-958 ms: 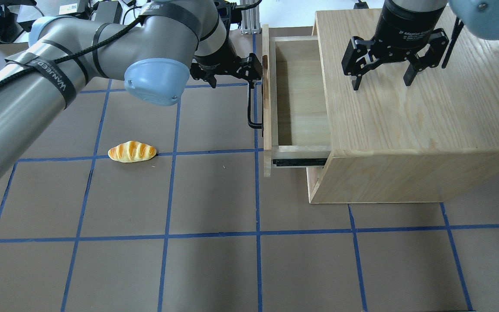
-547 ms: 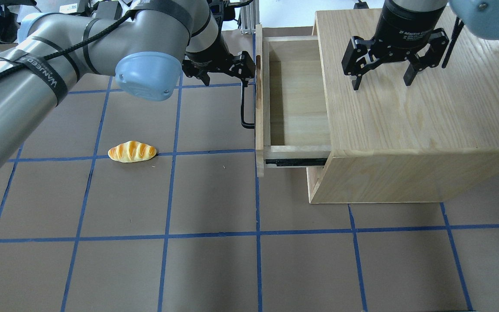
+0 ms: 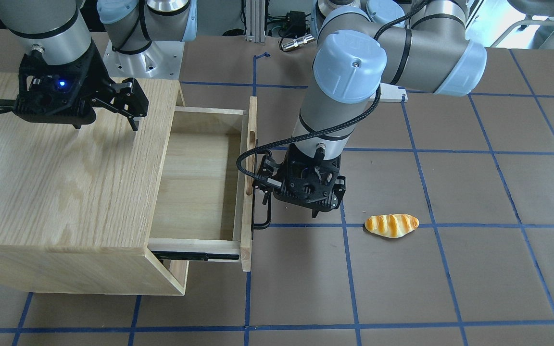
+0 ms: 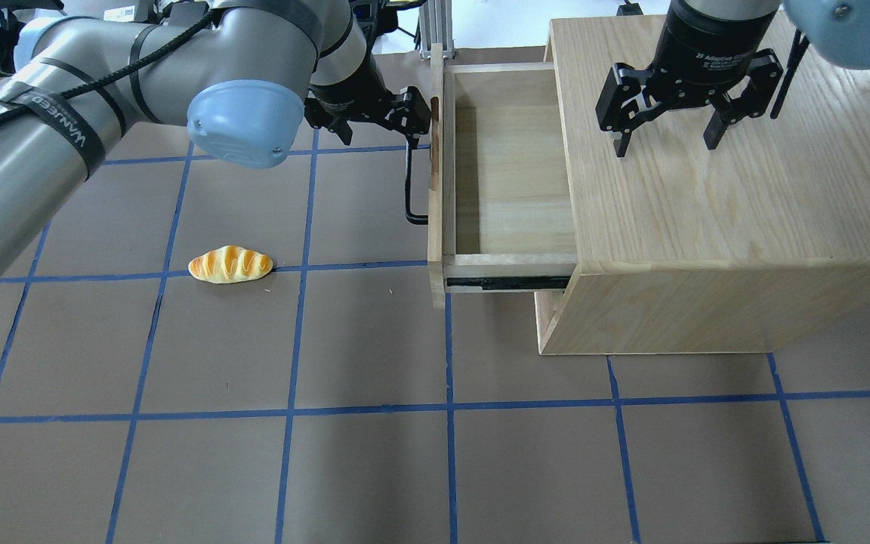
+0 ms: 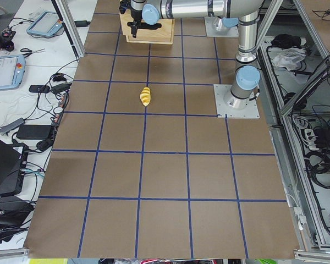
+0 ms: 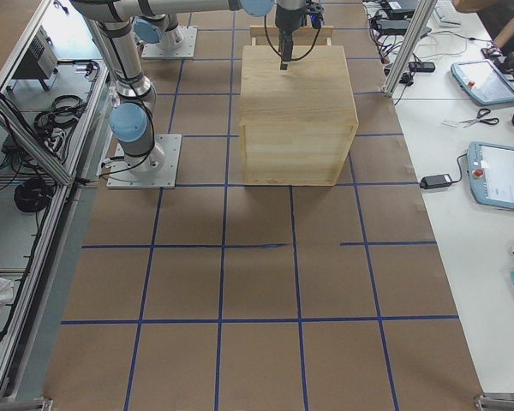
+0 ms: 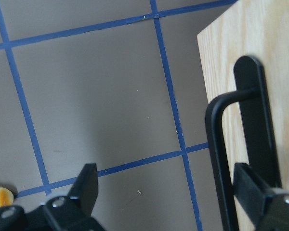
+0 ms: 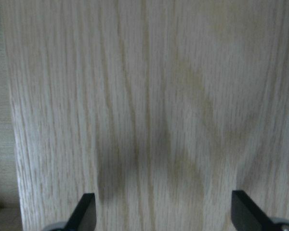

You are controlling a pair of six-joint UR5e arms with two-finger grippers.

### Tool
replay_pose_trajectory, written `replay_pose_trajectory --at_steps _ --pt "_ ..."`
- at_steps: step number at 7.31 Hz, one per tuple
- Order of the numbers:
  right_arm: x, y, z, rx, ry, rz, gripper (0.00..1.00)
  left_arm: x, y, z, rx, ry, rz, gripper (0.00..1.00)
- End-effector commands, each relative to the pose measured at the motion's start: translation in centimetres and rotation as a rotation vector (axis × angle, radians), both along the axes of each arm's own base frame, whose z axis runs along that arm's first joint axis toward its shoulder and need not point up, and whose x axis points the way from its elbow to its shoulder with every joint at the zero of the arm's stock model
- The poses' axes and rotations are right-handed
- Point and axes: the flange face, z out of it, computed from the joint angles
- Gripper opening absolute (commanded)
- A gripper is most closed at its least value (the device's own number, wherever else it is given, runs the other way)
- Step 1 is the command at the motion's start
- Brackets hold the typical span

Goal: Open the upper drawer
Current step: 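Pull the handle with the left gripper away from the cabinet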

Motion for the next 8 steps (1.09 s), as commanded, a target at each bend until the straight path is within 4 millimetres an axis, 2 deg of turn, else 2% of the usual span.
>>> replay_pose_trajectory --at_steps 1,8 --pt "0.01 0.0 0.01 0.0 0.0 -0.001 1.0 1.17 -0.45 -0.12 0.006 -0.007 -0.009 1.0" --pt "0.01 0.0 0.01 0.0 0.0 -0.001 1.0 2.05 -0.58 -0.19 0.012 -0.051 -0.013 1.0"
